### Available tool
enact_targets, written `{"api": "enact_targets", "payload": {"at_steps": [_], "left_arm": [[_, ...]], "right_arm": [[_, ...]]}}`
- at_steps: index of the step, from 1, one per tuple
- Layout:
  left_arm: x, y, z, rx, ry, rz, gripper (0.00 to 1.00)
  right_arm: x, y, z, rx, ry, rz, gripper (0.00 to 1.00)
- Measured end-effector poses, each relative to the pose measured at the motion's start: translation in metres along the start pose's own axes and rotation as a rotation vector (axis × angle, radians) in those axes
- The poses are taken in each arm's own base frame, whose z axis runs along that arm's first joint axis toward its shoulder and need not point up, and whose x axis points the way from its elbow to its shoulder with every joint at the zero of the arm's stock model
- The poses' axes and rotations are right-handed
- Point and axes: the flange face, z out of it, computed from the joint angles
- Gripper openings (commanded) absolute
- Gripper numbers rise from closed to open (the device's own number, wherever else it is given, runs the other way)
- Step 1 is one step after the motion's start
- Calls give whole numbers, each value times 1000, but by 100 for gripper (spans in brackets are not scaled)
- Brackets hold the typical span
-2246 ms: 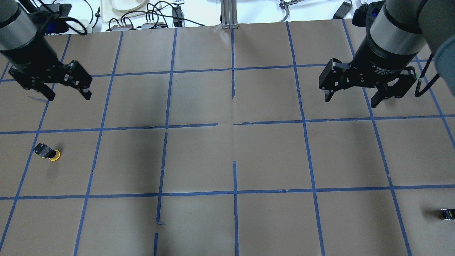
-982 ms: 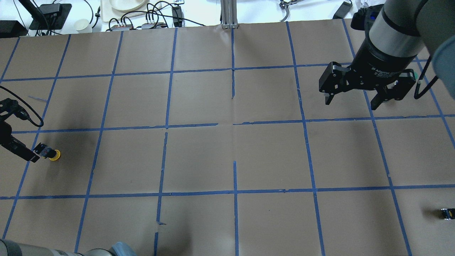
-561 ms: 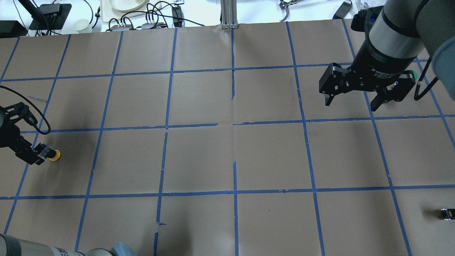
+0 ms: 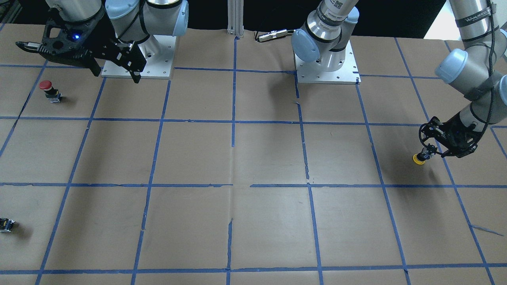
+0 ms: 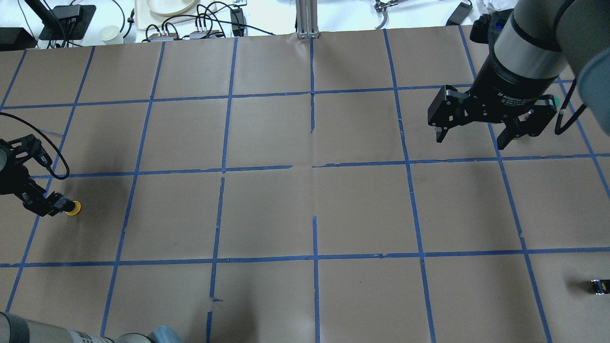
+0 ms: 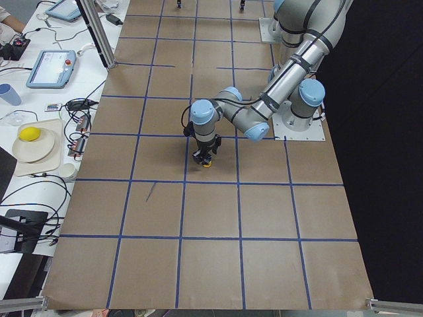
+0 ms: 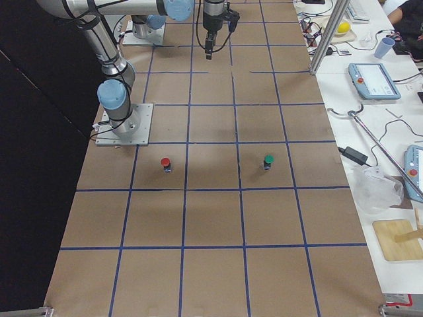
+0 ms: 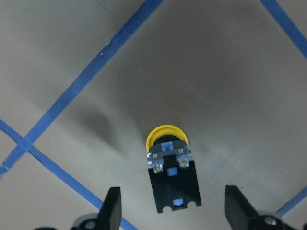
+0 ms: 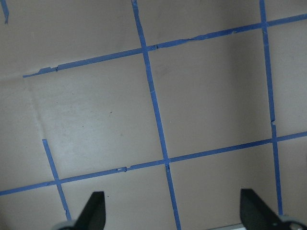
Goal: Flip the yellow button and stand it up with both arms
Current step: 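Close the left gripper on the yellow button's black body and lift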
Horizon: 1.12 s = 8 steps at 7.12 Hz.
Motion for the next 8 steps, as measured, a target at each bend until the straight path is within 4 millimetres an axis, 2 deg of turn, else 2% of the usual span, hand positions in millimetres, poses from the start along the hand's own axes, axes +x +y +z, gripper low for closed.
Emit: {"api": "enact_targets", "payload": {"at_steps": [1,2,4,6,7,8], "left_arm": [[0,-1,0,9,1,4,59],[1,-2,1,13,6,7,43],[0,-2,2,13,10,5,28],[1,-5,-10,32,-4,-1,27],[7,-11,-27,86,1,-6,27],[21,-27,-53,167,29,-24,27]], "right_arm": [[0,0,0,3,0,0,100],[0,-1,0,5,1,0,100],[0,-2,-1,13,2,0,100],[0,-2,-1,15,1,3,100],[0,-2,-1,13,2,6,100],[0,-1,-1,12,2,10,100]]}}
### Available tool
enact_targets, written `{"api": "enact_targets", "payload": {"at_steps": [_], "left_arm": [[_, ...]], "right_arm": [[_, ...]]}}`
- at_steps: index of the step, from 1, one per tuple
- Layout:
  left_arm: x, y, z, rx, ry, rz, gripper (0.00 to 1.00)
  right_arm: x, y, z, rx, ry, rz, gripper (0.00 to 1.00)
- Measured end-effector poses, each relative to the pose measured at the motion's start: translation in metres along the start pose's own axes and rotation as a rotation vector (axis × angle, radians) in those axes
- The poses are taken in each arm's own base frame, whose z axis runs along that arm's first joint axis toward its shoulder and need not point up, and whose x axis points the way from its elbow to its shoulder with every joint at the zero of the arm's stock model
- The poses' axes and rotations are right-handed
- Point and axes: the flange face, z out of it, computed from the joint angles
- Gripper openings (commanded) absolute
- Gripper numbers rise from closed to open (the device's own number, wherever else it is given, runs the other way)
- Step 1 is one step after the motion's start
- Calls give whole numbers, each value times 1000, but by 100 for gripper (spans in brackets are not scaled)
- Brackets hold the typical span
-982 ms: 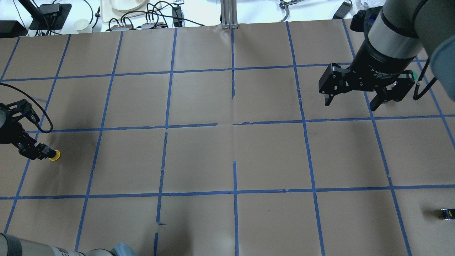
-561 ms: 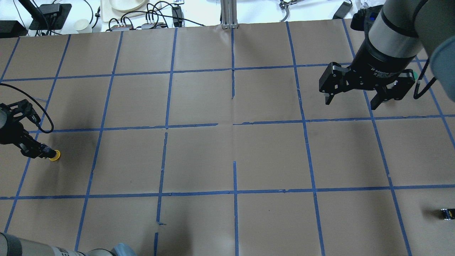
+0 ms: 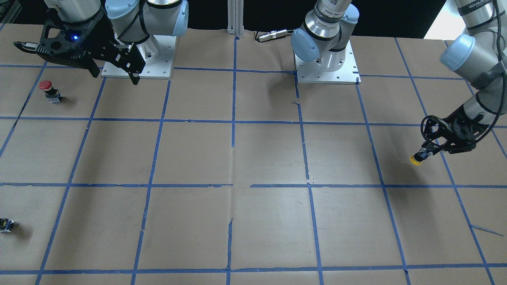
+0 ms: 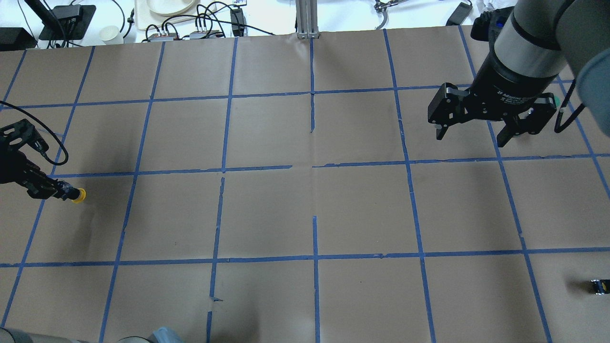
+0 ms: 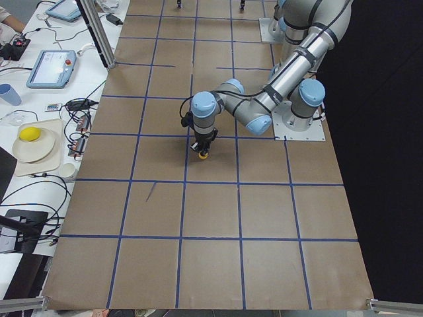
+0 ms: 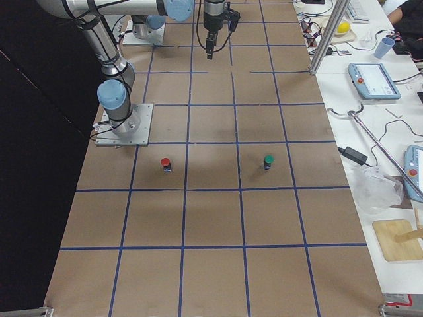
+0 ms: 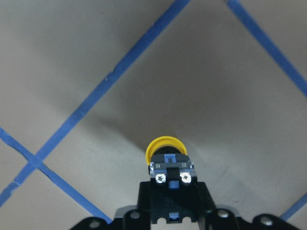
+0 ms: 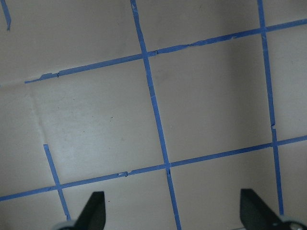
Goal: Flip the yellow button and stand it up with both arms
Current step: 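Carry the yellow button toward the right gripper while the right gripper approaches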
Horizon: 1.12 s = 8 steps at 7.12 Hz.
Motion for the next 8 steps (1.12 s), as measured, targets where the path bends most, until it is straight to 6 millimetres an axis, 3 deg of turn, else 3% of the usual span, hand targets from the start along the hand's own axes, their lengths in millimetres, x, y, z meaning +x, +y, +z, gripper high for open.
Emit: {"api": "enact_targets", "payload": {"at_steps": [1,3,4,5,6,8], "left_arm": [[20,-37,-26,75,33,-14,27],[71,-144,-79,157,82,-75,27],[108,-201,-110,182,121,-140,27],[148,-246,-138,223,203,-221,27],[180,-272,-155,268,322,-310,27],[226,-302,-175,355,573,-443,25]], "right_arm": [[0,0,0,0,0,3,100],[-1,-5,2,-11,-12,44,100],[-6,-10,2,-26,-49,114,100],[-15,-20,-2,-57,-129,212,100],[-26,-35,-6,-123,-219,341,100],[-32,-61,-24,-324,-405,609,100]]}}
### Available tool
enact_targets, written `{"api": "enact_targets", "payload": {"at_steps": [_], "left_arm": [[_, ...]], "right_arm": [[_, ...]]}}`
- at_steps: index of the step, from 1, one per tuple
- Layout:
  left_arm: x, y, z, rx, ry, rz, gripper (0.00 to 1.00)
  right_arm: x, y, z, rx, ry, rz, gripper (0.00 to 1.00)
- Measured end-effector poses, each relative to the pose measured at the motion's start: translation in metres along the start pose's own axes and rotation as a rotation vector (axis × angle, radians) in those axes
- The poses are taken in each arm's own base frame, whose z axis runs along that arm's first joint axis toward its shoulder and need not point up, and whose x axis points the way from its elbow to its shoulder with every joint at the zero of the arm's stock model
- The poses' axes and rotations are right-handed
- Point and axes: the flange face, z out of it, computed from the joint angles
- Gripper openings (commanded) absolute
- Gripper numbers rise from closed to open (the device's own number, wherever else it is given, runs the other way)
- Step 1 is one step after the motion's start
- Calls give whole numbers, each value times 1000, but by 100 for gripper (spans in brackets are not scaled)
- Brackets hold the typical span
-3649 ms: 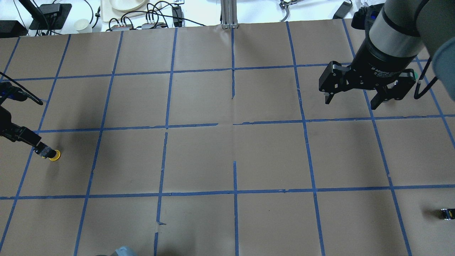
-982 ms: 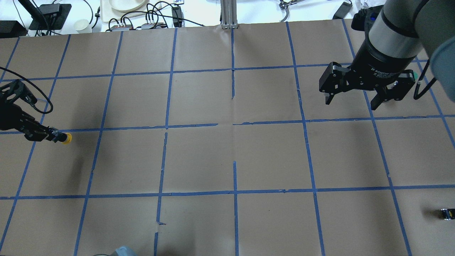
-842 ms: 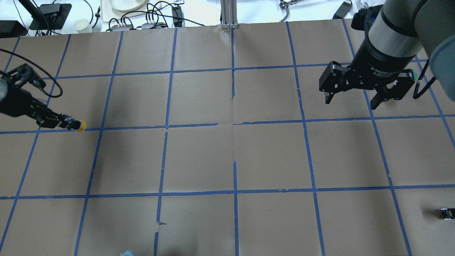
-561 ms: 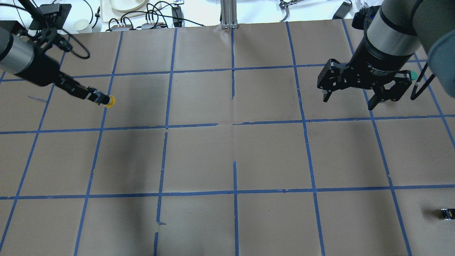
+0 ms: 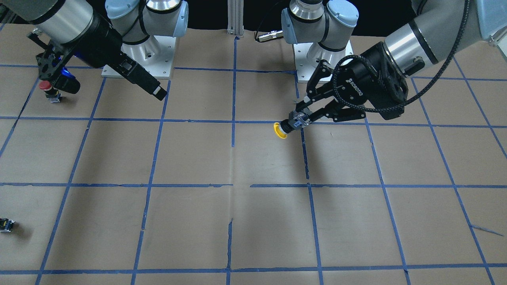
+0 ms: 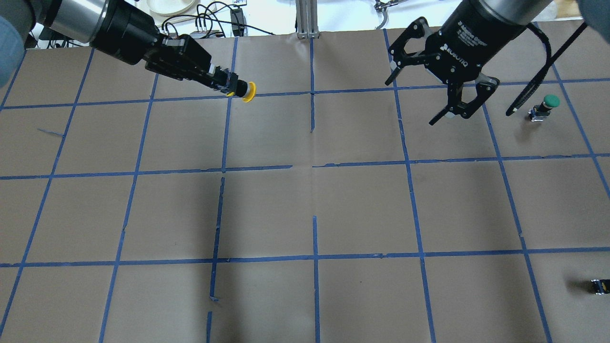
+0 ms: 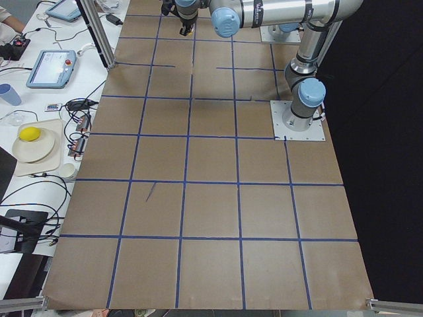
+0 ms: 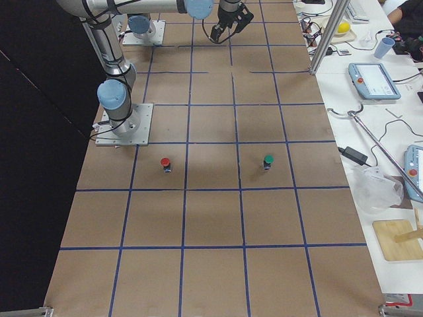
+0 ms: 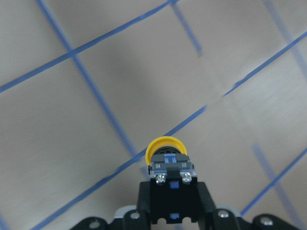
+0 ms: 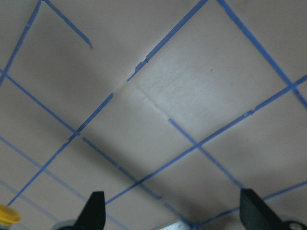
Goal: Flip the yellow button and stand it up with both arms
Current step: 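Carry the yellow button toward the right gripper while the right gripper approaches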
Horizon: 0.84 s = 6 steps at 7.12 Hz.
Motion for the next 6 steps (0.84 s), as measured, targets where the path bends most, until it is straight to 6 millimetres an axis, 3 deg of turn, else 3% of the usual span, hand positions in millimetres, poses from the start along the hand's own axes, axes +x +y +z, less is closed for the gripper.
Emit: {"api": "enact_targets", "payload": {"at_steps": [2,3,4,6], "left_arm": [[57,1,25,23,205,-53,24],[81,4,28,42,304,-82,24],[98,7,26,60,396,-122,24],[106,14,32,82,541,-178,24]], "right_arm": [[5,-12,-15,-217,-122,198,100],[5,-11,-17,-299,-172,252,100],[0,-9,-19,-370,-231,298,100],[-9,-7,-23,-455,-307,375,100]]}}
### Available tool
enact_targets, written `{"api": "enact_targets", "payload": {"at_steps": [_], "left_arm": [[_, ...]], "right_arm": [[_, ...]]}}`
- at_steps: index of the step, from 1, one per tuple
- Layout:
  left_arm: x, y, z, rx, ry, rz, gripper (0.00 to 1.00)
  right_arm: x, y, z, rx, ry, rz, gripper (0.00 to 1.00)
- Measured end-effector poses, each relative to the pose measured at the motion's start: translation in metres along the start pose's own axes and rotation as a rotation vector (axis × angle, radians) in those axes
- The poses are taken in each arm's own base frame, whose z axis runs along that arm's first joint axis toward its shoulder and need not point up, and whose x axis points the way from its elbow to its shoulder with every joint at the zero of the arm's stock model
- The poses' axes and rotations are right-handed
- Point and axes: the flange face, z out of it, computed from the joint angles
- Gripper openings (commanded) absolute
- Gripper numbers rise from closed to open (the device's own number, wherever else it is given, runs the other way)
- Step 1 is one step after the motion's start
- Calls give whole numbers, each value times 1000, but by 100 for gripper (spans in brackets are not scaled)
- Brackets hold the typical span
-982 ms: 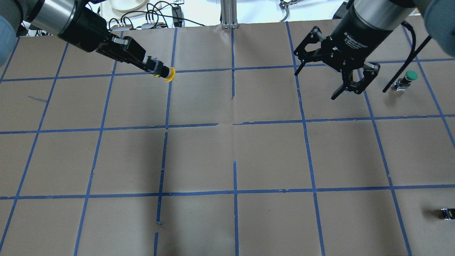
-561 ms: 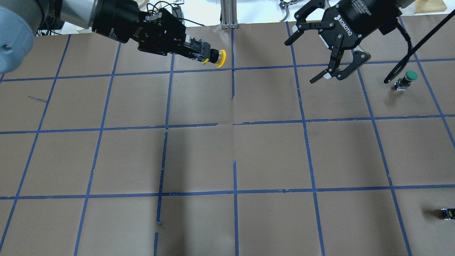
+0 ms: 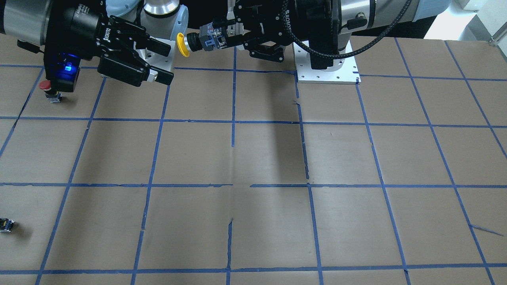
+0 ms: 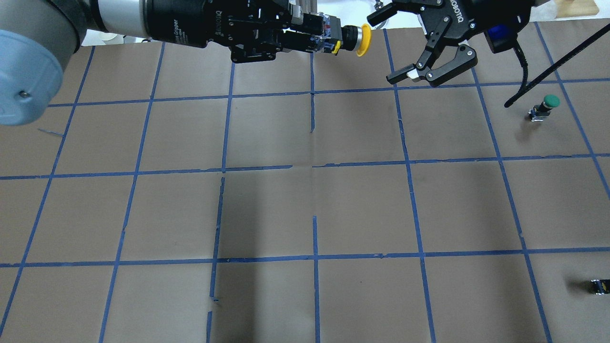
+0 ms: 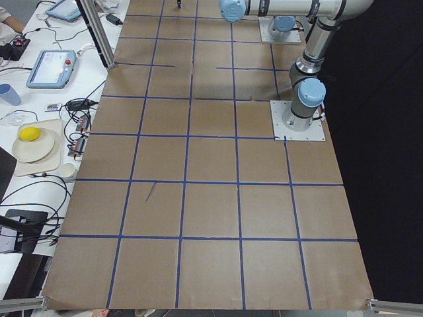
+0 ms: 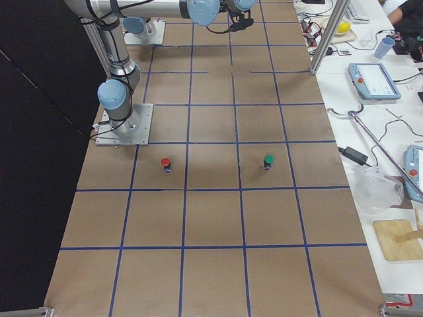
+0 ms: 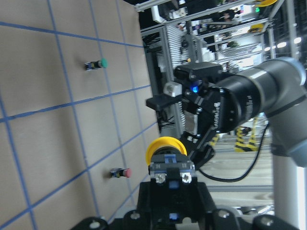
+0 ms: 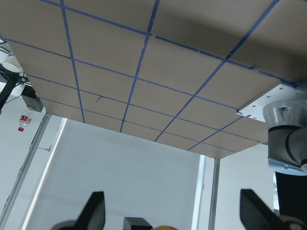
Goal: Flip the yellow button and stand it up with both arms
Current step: 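Carry the yellow button toward the right gripper while the right gripper approaches, then grasp the yellow cap with the right gripper and open the left gripper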
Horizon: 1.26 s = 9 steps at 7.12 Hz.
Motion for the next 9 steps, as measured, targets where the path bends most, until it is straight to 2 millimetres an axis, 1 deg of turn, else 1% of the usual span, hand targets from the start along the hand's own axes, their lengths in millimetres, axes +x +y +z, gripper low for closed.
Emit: {"api": "enact_targets", "payload": {"at_steps": [2,4,5,7,8,9], "left_arm": [[-8,3,4,15,80,-18,24],[-8,5,5,24,121,-22,24],[-7,6,5,25,126,-22,24],[-7,7,5,26,128,-22,24],[-8,7,5,26,129,-23,24],[-8,7,5,26,129,-23,24]], "right_arm": [[-5,9,-2,-67,-59,48,100],[0,16,-3,-93,-68,88,99],[2,18,-3,-97,-63,101,99],[11,28,-4,-101,-58,114,99],[14,31,-5,-102,-56,119,95],[15,32,-5,-103,-55,122,86]]}}
